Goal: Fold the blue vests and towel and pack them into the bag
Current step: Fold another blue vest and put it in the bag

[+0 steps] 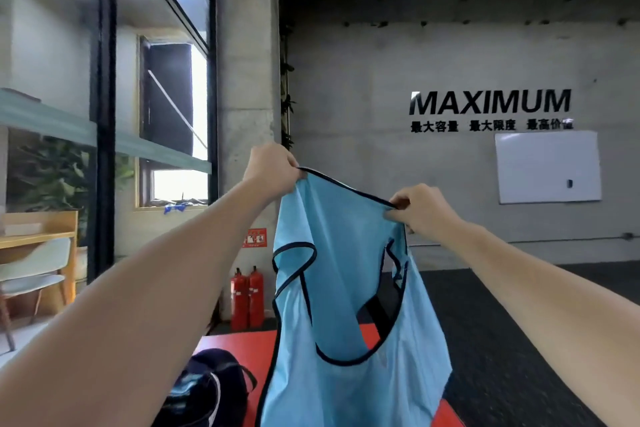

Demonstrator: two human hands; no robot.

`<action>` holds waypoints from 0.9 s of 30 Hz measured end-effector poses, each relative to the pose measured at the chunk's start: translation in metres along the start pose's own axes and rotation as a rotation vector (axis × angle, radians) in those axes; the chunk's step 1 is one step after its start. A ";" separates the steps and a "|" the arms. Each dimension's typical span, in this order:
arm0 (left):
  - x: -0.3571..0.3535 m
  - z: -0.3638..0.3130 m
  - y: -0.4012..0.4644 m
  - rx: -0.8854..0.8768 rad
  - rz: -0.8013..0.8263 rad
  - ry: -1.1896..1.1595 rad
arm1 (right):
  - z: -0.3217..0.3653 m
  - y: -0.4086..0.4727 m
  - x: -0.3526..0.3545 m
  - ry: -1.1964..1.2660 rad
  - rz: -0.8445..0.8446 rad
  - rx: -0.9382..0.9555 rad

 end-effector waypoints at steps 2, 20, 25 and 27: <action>0.016 0.015 0.005 0.017 -0.046 0.032 | -0.002 0.002 -0.007 0.004 0.022 -0.019; -0.017 0.124 0.037 0.035 0.040 0.422 | -0.041 0.050 -0.025 -0.043 -0.265 0.041; -0.025 0.124 0.036 0.015 0.081 0.433 | -0.044 0.053 -0.013 -0.011 -0.285 -0.042; -0.027 0.126 0.034 0.023 0.103 0.453 | -0.045 0.054 -0.009 0.004 -0.284 -0.058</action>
Point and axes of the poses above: each hand's wrist, its own y-axis towards the middle knuckle, its own x-axis out of the back of the hand, z = x × y, the point moved 9 cm from there along y, towards the middle knuckle, and after that the axes turned 1 degree about y, right-handed, at the moved point
